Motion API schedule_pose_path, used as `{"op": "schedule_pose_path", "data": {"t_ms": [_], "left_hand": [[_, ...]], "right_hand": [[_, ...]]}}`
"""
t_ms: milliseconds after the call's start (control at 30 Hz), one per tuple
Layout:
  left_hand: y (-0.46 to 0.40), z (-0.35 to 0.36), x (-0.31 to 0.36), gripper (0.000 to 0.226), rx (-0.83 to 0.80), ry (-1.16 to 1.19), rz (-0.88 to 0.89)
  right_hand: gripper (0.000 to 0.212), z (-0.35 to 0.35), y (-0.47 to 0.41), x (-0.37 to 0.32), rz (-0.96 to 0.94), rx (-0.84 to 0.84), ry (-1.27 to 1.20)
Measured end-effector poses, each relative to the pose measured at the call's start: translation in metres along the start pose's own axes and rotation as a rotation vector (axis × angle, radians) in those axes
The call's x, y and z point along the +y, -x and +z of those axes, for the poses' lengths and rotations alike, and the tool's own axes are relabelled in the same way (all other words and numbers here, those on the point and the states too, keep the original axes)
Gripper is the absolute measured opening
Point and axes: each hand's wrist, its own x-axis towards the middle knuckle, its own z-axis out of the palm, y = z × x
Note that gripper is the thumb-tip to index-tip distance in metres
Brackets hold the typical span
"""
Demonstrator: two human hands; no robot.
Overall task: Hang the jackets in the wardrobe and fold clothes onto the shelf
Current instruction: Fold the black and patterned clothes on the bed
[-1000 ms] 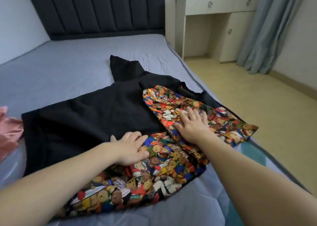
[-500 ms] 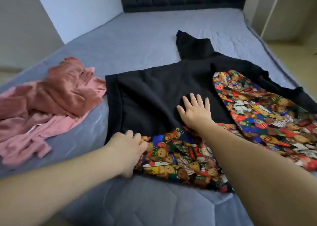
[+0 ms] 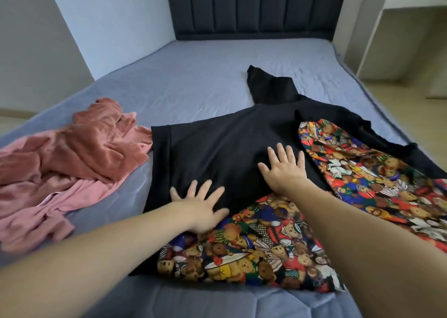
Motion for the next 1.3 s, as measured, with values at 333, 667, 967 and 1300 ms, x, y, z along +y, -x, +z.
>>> {"op": "schedule_pose_path", "data": {"t_ms": [333, 667, 967, 1300], "left_hand": [[-0.161, -0.074, 0.075, 0.066, 0.219, 0.19, 0.105], [-0.391, -0.133, 0.103, 0.077, 0.659, 0.402, -0.116], [-0.517, -0.261, 0.107, 0.039, 0.403, 1.481, -0.14], [-0.374, -0.25, 0.159, 0.019, 0.934, 1.135, 0.429]], "right_hand": [[0.071, -0.034, -0.062, 0.107, 0.147, -0.016, -0.046], [0.082, -0.007, -0.187, 0.159, -0.026, 0.027, -0.04], [0.091, 0.03, -0.206, 0.165, -0.061, 0.15, 0.008], [0.061, -0.018, -0.161, 0.17, 0.123, 0.306, -0.751]]}}
